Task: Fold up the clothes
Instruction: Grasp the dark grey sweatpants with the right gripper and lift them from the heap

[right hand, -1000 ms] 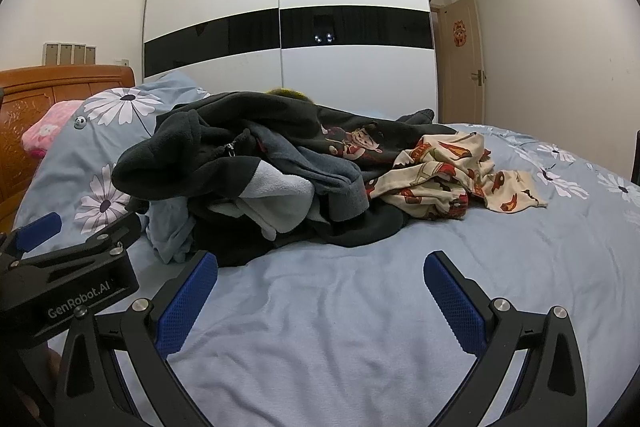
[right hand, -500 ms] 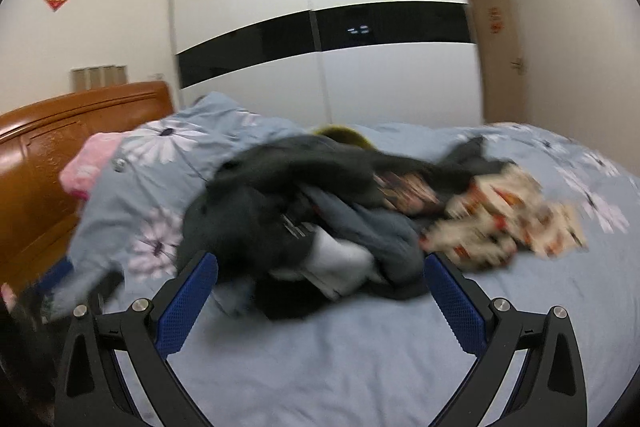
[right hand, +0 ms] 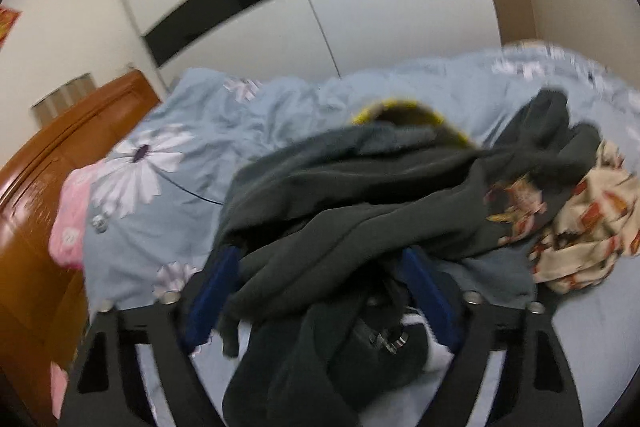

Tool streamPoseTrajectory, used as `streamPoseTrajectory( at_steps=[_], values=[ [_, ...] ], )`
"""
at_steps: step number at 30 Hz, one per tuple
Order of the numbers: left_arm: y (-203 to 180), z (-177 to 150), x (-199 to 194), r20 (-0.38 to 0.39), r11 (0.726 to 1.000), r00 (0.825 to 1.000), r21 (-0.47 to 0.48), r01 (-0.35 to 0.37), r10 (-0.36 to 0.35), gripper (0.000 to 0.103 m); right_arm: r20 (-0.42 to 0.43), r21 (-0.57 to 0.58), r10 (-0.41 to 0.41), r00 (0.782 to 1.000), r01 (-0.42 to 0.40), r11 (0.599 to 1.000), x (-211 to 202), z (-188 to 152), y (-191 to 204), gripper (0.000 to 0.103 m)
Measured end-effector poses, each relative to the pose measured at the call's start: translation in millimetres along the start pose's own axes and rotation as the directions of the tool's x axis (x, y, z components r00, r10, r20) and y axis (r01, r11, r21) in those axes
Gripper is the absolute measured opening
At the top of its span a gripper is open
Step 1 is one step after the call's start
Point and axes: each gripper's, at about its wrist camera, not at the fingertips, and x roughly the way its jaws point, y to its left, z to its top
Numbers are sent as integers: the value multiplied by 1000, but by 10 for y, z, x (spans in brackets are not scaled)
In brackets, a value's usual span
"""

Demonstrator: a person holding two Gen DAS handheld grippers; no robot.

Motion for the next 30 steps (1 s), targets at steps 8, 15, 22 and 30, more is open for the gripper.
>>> streamPoseTrajectory(
  at_steps=[8, 15, 22, 30],
  values=[
    [229, 4, -26, -8, 990, 996, -112, 86, -87, 103, -21, 267, 120, 993, -110, 957, 278, 44, -211, 11],
    [259, -38, 45, -25, 989, 996, -120, 82, -86, 103, 272, 356, 317, 908, -401, 844, -622, 287, -672, 8],
    [113, -78, 120, -61, 993, 994, -80, 89, -94, 103, 486, 194, 342, 805, -480, 855, -2387, 606, -987, 8],
    [-108, 131, -243, -71, 971, 973, -112, 211, -219, 103, 468, -36, 356, 809, -385, 922, -4403, 211, -1169, 7]
  ],
)
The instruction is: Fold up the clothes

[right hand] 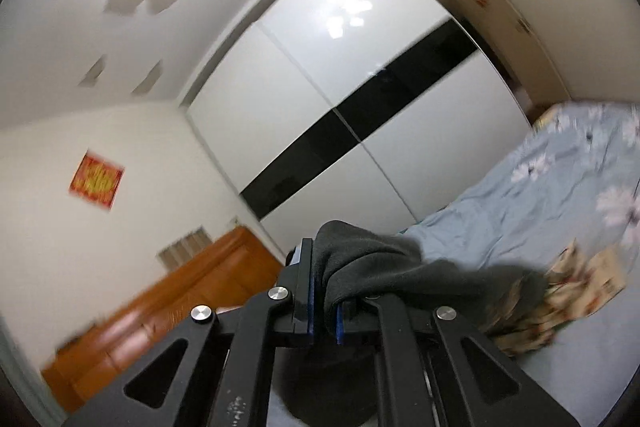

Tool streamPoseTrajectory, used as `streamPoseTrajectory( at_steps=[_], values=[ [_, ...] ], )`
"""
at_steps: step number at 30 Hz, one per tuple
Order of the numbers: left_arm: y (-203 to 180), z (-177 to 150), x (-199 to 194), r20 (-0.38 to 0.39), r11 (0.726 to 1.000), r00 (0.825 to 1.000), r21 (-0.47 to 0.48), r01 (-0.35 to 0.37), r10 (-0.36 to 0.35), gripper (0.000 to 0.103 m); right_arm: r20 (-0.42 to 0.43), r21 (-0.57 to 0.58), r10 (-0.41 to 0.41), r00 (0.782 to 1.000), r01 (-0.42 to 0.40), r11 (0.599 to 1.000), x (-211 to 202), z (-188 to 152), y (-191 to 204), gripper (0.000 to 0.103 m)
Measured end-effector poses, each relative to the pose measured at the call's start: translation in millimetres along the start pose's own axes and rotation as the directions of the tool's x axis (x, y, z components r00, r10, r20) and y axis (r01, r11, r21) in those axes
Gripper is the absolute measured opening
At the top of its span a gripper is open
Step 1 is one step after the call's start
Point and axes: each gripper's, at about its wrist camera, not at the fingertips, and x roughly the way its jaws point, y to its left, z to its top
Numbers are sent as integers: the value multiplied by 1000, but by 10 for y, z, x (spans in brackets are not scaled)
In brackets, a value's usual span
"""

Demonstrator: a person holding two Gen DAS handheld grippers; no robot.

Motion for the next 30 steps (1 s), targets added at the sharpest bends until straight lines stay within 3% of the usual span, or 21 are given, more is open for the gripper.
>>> streamPoseTrajectory(
  at_steps=[2, 4, 8, 13, 17, 19, 24, 27, 30],
  values=[
    [-76, 39, -202, -29, 997, 998, -50, 53, -54, 103, -41, -39, 5, 999, -7, 999, -334, -83, 75, 7],
    [-193, 60, -442, -42, 995, 995, -37, 90, -91, 103, -80, -47, 5, 997, -8, 999, -529, -240, 101, 7],
    [-399, 42, -961, -60, 991, 990, 20, 132, -131, 103, -212, -79, -20, 977, 3, 997, -873, -908, 80, 7],
    [-498, -115, -1577, -95, 987, 987, 75, 140, -133, 103, -395, -36, -44, 917, 32, 999, -1056, -2143, -176, 7],
    [-373, -322, -2057, -129, 991, 987, 78, 109, -98, 103, -521, 94, 6, 854, 50, 994, -979, -3253, -357, 7],
    [-261, -416, -2253, -144, 992, 986, 78, 98, -86, 103, -560, 116, 43, 827, 27, 993, -879, -3595, -220, 7],
    [12, -555, -2680, -158, 992, 986, 111, 62, -44, 103, -578, 59, 158, 801, -152, 987, -730, -3946, 479, 7],
    [120, -610, -2814, -191, 991, 981, 114, 69, -46, 103, -588, 56, 145, 796, -139, 989, -614, -4101, 473, 8],
    [78, -774, -2807, -246, 987, 966, 117, 110, -79, 103, -651, 62, 116, 750, -99, 993, -546, -4303, 349, 10]
  ],
)
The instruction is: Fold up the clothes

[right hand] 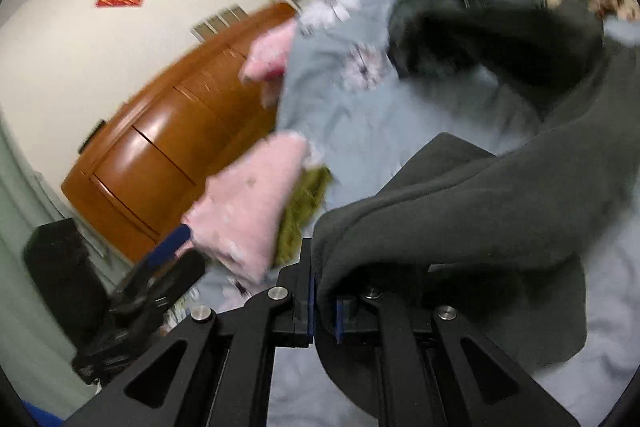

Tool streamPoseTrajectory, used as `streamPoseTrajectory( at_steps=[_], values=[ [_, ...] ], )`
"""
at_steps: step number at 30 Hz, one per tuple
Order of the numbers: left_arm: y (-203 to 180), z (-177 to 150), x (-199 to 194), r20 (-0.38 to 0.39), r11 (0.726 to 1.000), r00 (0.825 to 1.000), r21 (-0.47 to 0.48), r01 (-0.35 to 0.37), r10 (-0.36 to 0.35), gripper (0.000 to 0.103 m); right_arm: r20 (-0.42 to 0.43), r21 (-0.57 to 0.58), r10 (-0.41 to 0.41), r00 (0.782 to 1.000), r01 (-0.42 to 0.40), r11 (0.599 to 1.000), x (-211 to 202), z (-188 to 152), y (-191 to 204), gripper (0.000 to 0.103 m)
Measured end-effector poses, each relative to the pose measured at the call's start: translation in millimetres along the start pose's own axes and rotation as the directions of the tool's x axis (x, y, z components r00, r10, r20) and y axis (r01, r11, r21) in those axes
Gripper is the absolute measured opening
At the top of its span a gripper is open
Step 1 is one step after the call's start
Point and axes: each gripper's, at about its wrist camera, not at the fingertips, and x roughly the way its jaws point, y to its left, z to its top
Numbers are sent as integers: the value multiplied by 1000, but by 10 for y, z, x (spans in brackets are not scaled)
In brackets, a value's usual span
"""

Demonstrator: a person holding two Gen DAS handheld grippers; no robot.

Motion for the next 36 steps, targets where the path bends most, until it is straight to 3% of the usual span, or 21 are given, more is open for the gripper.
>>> streamPoseTrajectory(
  at_steps=[2, 4, 5, 7, 9, 11, 13, 15, 18, 21, 24, 26, 27, 28, 29, 30, 31, 33, 36],
  values=[
    [-113, -108, 83, -33, 1000, 999, 16, 21, -21, 103, -25, -2, -33, 999, 33, 999, -50, -84, -74, 15],
    [-227, -216, 166, -66, 999, 997, 32, 43, -41, 103, -35, -5, -52, 998, 52, 999, -182, -155, -178, 43],
    [-304, -256, 195, -78, 998, 995, 35, 60, -58, 103, -30, -5, -50, 998, 50, 999, -319, -181, -245, 46],
    [-460, -335, 251, -101, 995, 991, 38, 96, -92, 103, -3, -1, -42, 999, 42, 999, -602, -183, -403, 48],
    [-635, -397, 285, -115, 990, 986, 58, 131, -124, 103, 46, 12, -85, 995, 85, 996, -857, -138, -600, 48],
    [-823, -436, 352, -129, 986, 982, 77, 148, -138, 103, 122, 99, -223, 967, 212, 972, -1165, 49, -1014, 49],
    [-979, -451, 468, -154, 986, 980, 89, 142, -127, 103, 170, 237, -320, 932, 276, 932, -1388, 254, -1489, 49],
    [-1096, -476, 621, -196, 990, 977, 100, 104, -83, 103, 199, 375, -332, 922, 242, 895, -1459, 455, -1954, 49],
    [-1118, -487, 736, -223, 995, 974, 85, 54, -34, 103, 210, 537, -313, 926, 158, 828, -1340, 749, -2523, 49],
    [-1052, -501, 792, -241, 998, 971, 60, 22, -7, 102, 241, 600, -296, 924, 98, 794, -1190, 962, -2743, 49],
    [-920, -509, 842, -271, 999, 962, 30, 28, -19, 90, 210, 610, -338, 918, 147, 778, -1030, 1162, -2743, 49],
    [-844, -518, 836, -279, 999, 960, 10, 37, -33, 84, 170, 611, -358, 918, 186, 769, -923, 1237, -2729, 40],
    [-807, -523, 833, -283, 999, 958, -1, 42, -40, 74, 161, 614, -364, 918, 195, 765, -925, 1230, -2760, 22],
    [-791, -525, 846, -291, 998, 955, -9, 54, -55, 61, 156, 617, -373, 915, 204, 760, -947, 1210, -2762, 11],
    [-772, -527, 862, -302, 998, 951, -15, 69, -70, 53, 152, 621, -384, 911, 214, 754, -969, 1192, -2740, 8],
    [-759, -517, 869, -306, 996, 948, -21, 81, -84, 31, 164, 617, -384, 909, 209, 758, -1027, 1187, -2716, 6],
    [-746, -506, 876, -309, 995, 946, -26, 94, -97, 22, 184, 611, -379, 907, 196, 767, -1101, 1189, -2691, 5],
    [-707, -411, 869, -281, 997, 957, -7, 79, -78, 17, 224, 597, -367, 903, 171, 784, -1249, 1192, -2640, 5],
    [-590, -62, 795, -170, 997, 985, 70, 7, 5, 12, 301, 549, -361, 883, 149, 822, -1586, 1218, -2466, 5]
  ],
)
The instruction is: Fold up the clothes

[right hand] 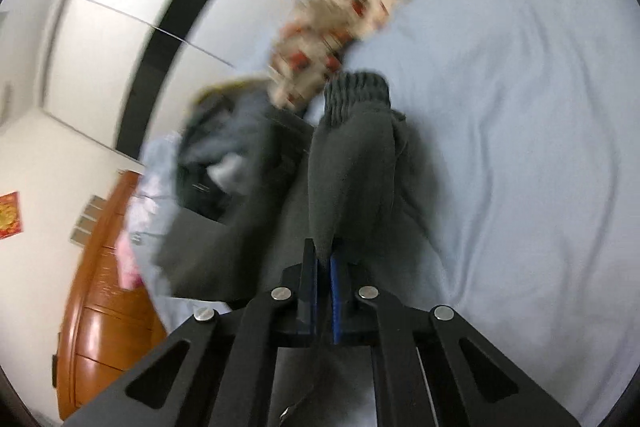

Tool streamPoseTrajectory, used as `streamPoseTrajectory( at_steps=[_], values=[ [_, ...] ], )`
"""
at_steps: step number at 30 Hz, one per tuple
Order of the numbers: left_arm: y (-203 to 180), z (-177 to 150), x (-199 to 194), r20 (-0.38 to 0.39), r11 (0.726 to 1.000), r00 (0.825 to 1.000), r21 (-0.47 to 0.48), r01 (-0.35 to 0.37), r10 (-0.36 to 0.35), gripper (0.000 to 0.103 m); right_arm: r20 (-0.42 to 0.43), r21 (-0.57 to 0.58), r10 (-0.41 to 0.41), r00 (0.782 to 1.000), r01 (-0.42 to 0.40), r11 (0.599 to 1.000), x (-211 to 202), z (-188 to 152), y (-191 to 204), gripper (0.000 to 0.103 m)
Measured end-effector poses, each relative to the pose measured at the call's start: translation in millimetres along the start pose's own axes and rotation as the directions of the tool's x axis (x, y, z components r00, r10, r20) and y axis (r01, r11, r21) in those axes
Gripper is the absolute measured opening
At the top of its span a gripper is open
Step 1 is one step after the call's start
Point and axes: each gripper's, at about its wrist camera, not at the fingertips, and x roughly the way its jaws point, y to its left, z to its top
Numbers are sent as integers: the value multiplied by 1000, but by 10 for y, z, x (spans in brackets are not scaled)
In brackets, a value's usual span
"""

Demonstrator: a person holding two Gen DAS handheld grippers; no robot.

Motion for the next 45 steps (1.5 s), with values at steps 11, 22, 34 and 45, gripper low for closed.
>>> streamPoseTrajectory(
  at_steps=[11, 22, 34, 45],
  values=[
    [-4, 52, -672, 187, 966, 979, 229, -123, 81, 13, 93, -262, 99, 991, -72, 962, -1561, -574, 87, 5],
    [85, -744, -502, -97, 980, 995, 198, 25, -6, 16, -58, -165, -7, 998, -3, 986, -1617, -1444, -694, 5],
    [448, -449, -821, -106, 951, 953, 99, 293, -282, 46, -86, -283, -168, 982, 138, 949, -1675, -1289, -631, 32],
    [762, 1127, 96, -70, 957, 955, -59, 285, -288, 75, 2, -437, -288, 958, 260, 861, -1349, -359, -268, 49]
  ],
)
